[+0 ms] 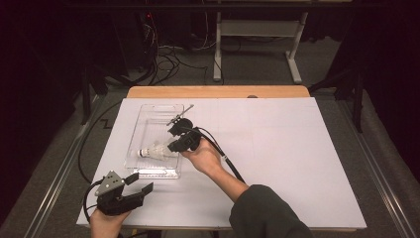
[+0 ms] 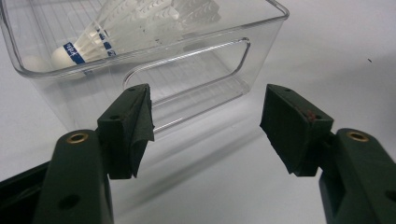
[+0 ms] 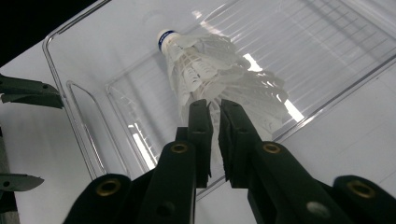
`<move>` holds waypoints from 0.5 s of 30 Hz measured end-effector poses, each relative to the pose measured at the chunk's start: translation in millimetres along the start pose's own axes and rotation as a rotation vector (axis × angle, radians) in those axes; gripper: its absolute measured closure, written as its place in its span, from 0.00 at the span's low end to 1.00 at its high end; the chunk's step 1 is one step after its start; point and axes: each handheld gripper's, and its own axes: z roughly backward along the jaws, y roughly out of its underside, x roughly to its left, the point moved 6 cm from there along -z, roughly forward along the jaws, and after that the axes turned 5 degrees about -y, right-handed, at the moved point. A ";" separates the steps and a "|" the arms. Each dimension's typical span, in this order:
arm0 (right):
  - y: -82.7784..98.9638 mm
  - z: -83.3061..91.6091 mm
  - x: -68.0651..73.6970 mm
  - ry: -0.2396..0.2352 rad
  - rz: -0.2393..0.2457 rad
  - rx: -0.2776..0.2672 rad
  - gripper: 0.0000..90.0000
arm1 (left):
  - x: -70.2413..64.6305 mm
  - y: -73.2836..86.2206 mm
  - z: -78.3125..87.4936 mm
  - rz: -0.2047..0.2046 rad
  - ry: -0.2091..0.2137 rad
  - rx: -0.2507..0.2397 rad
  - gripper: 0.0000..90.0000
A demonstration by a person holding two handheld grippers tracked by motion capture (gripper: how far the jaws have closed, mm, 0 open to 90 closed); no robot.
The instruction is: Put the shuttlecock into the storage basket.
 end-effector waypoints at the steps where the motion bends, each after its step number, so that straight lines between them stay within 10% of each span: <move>1: 0.1 -0.9 0.4 0.001 0.004 0.001 0.95 | -0.1 0.0 -0.1 -0.001 0.000 0.001 0.39; 15: 4.4 -9.4 1.6 0.006 0.008 0.038 0.98 | -0.2 0.0 0.1 -0.003 0.002 0.002 0.39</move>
